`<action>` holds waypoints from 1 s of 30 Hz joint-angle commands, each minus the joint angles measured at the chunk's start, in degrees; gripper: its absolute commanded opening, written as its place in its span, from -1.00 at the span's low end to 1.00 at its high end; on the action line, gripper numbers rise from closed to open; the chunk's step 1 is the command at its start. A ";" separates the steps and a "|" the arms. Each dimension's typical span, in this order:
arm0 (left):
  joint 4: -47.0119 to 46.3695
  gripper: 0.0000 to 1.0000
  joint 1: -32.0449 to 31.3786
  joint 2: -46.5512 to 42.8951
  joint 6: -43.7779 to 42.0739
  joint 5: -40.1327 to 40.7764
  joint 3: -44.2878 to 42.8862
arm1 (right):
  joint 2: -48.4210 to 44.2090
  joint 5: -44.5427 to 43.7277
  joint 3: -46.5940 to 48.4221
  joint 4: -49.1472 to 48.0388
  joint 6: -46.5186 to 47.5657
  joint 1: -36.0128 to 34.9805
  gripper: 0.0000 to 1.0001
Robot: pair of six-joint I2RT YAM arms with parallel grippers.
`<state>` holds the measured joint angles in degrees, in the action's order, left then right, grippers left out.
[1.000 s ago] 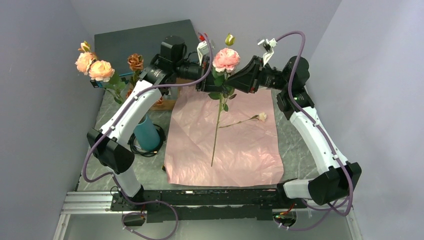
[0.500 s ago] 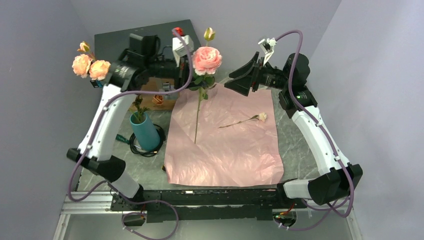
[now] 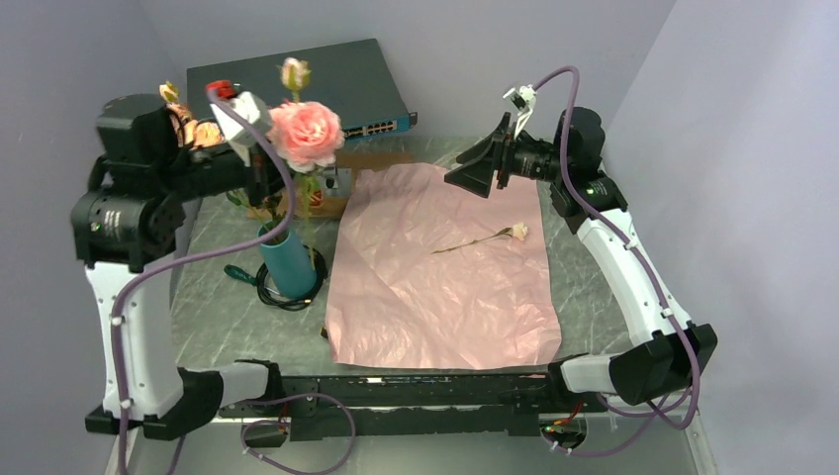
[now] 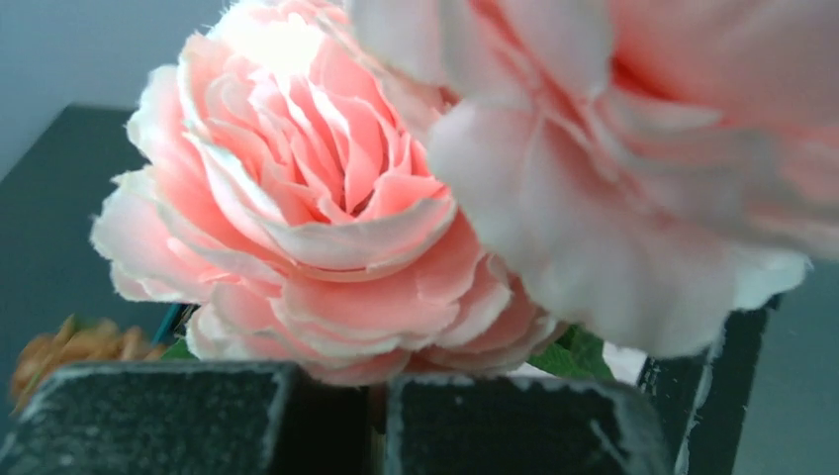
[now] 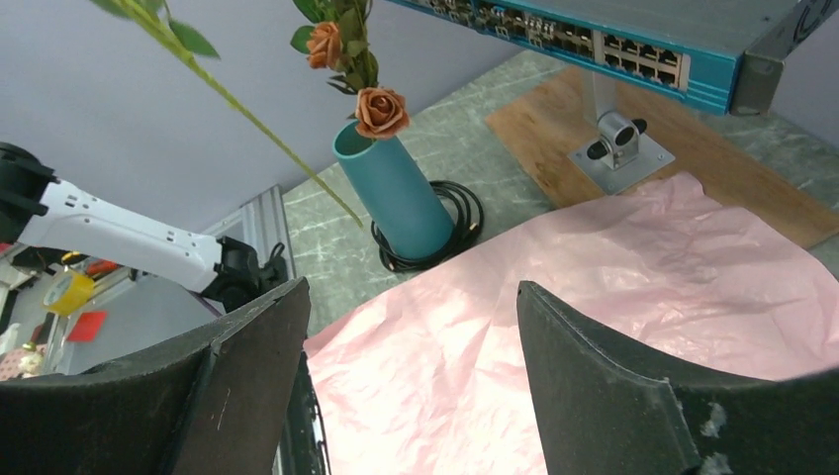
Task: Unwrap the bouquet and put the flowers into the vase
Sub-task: Pick up the fake flower from the wrapping paper, then insert the fake flower into the vase.
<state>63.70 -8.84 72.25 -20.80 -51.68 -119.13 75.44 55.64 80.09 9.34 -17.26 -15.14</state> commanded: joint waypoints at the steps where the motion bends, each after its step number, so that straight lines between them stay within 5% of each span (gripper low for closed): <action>1: -4.20 -1.00 9.54 -4.47 6.39 -3.89 2.13 | 0.72 -0.49 -0.20 1.85 4.13 0.11 0.58; 11: -12.74 -1.00 24.51 -13.00 20.41 -2.71 6.25 | 0.62 -0.47 -3.74 -1.56 1.29 0.11 0.60; 30: -11.11 -1.00 27.64 -2.41 22.76 18.12 -8.61 | -0.37 -2.44 -3.37 2.06 6.61 0.24 0.61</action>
<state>51.83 18.46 68.12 1.76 -39.57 -126.67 76.40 54.02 75.99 11.68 -12.88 -15.14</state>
